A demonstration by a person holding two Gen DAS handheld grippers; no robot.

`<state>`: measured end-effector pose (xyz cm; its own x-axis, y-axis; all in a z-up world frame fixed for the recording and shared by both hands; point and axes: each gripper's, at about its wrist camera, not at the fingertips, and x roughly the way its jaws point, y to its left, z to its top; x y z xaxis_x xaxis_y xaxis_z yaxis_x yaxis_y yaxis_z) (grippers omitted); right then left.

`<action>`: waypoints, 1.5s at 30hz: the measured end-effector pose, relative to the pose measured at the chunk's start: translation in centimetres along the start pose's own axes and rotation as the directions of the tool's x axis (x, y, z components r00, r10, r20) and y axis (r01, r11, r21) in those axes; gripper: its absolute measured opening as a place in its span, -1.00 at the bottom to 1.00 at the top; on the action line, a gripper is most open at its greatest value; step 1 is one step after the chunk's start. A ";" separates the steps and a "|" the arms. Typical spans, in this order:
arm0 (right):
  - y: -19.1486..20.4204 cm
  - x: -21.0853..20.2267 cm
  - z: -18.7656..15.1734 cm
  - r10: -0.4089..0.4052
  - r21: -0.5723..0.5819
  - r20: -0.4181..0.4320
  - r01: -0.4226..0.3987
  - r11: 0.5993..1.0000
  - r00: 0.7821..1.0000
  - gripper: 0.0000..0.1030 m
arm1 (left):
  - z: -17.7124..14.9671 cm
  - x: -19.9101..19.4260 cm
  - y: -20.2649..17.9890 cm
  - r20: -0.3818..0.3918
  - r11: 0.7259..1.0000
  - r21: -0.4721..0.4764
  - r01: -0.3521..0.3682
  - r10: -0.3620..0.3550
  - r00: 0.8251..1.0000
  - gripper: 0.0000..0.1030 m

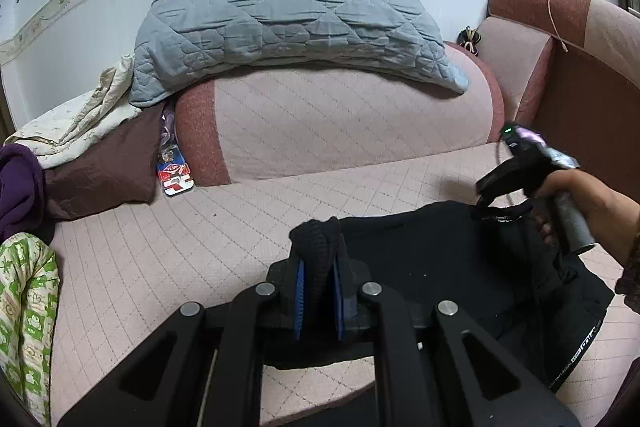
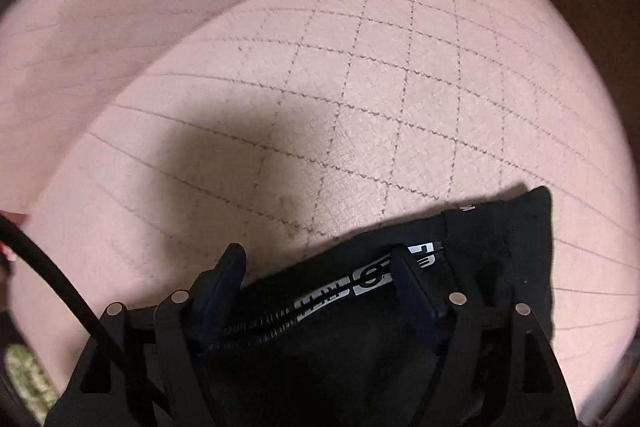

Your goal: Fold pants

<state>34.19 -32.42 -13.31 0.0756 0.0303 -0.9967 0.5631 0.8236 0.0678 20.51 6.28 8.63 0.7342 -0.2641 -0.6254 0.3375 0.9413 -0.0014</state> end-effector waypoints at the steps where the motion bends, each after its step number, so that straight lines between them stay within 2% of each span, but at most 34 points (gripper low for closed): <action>1: 1.1 0.0 -0.2 -0.061 -0.043 0.014 0.061 0.997 0.998 0.31 | -0.1 -0.3 0.0 0.007 1.000 0.000 0.004 -0.004 1.000 -0.78; 2: 1.6 -0.2 -0.5 -0.081 -0.062 0.037 0.083 0.995 0.996 0.15 | -0.1 -0.5 0.0 0.010 1.000 0.003 0.005 -0.005 1.000 -0.78; 3: 1.7 -0.7 -1.0 -0.106 -0.064 0.064 0.110 0.992 0.992 -0.28 | -0.2 -0.8 -0.2 0.014 1.000 0.011 0.005 -0.005 1.000 -0.78; 4: 1.7 -1.1 -1.2 -0.120 -0.061 0.082 0.125 0.990 0.989 -0.89 | -0.3 -1.1 -0.4 0.018 1.000 0.024 -0.003 0.003 1.000 -0.78; 5: 1.3 -1.6 -1.4 -0.103 -0.057 0.097 0.109 0.992 0.990 -0.90 | -0.4 -1.3 -0.6 0.021 0.999 0.036 -0.013 0.012 1.000 -0.78; 7: -0.2 -2.9 -2.0 -0.020 -0.022 0.104 0.023 0.999 0.994 -0.93 | -0.6 -2.2 -1.0 0.031 0.998 0.064 -0.030 0.028 0.999 -0.78; 10: -2.3 -5.1 -3.3 0.071 -0.005 0.140 -0.071 0.997 0.988 -0.93 | -0.7 -3.6 -1.0 0.037 0.997 0.062 -0.038 0.036 0.999 -0.78; 14: -6.1 -8.4 -5.9 0.190 0.009 0.192 -0.195 0.981 0.963 -0.93 | -1.2 -6.1 -1.0 0.058 0.997 0.047 -0.062 0.059 0.997 -0.78; 19: -9.4 -11.4 -12.7 0.316 0.014 0.234 -0.329 0.944 0.919 -0.96 | -3.8 -9.7 -1.2 0.065 0.996 0.036 -0.087 0.084 0.994 -0.74; 23: -13.7 -11.2 -19.5 0.360 -0.013 0.269 -0.370 0.929 0.893 -0.97 | -8.2 -12.4 -1.5 0.041 0.993 0.028 -0.115 0.114 0.993 -0.57; 25: -16.0 -10.2 -22.8 0.382 -0.011 0.252 -0.392 0.920 0.889 -0.96 | -11.3 -13.9 -1.5 0.010 0.993 0.020 -0.113 0.113 0.994 -0.47; 27: -17.7 -8.5 -25.4 0.396 -0.002 0.219 -0.406 0.914 0.892 -0.96 | -14.1 -14.9 -1.4 -0.030 0.994 0.011 -0.109 0.109 0.994 -0.25; 31: -20.9 -5.4 -29.9 0.397 0.036 0.154 -0.407 0.913 0.905 -0.92 | -19.7 -16.3 -0.2 -0.145 0.991 -0.028 -0.132 0.127 0.981 -0.19; 34: -22.5 -4.8 -31.4 0.403 0.055 0.149 -0.415 0.908 0.903 -0.92 | -21.6 -17.7 2.0 -0.199 0.985 -0.107 -0.137 0.114 0.973 -0.17; 36: -22.9 -5.5 -31.8 0.397 0.039 0.180 -0.410 0.911 0.900 -0.90 | -21.7 -18.6 4.2 -0.201 0.971 -0.203 -0.127 0.086 0.976 -0.02; 38: -23.0 -6.5 -31.9 0.391 0.014 0.221 -0.404 0.915 0.894 -0.64 | -21.4 -19.0 5.7 -0.189 0.951 -0.293 -0.099 0.044 0.981 0.19; 39: -23.0 -6.9 -31.9 0.397 0.002 0.239 -0.409 0.912 0.886 -0.38 | -21.0 -18.9 6.4 -0.184 0.936 -0.345 -0.075 0.011 0.983 0.34; 40: -22.8 -7.4 -31.8 0.413 -0.013 0.260 -0.425 0.905 0.873 -0.15 | -20.7 -18.4 7.0 -0.180 0.915 -0.402 -0.041 -0.036 0.983 0.39; 42: -22.5 -8.3 -32.0 0.433 -0.044 0.284 -0.440 0.897 0.855 -0.07 | -20.1 -16.7 7.4 -0.193 0.887 -0.462 -0.006 -0.094 0.977 0.41; 43: -21.9 -8.7 -31.8 0.430 -0.059 0.290 -0.432 0.900 0.855 -0.07 | -19.5 -15.2 7.2 -0.220 0.886 -0.463 -0.017 -0.096 0.971 0.41; 45: -21.2 -9.2 -31.9 0.425 -0.086 0.301 -0.419 0.904 0.854 -0.07 | -18.2 -12.9 6.4 -0.251 0.904 -0.426 -0.041 -0.075 0.965 0.41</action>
<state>-4.64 -32.07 -7.05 0.5515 0.2049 -0.8086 0.4066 0.7803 0.4751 2.46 19.51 2.53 0.5354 -0.2723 -0.7995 0.0242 0.9512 -0.3077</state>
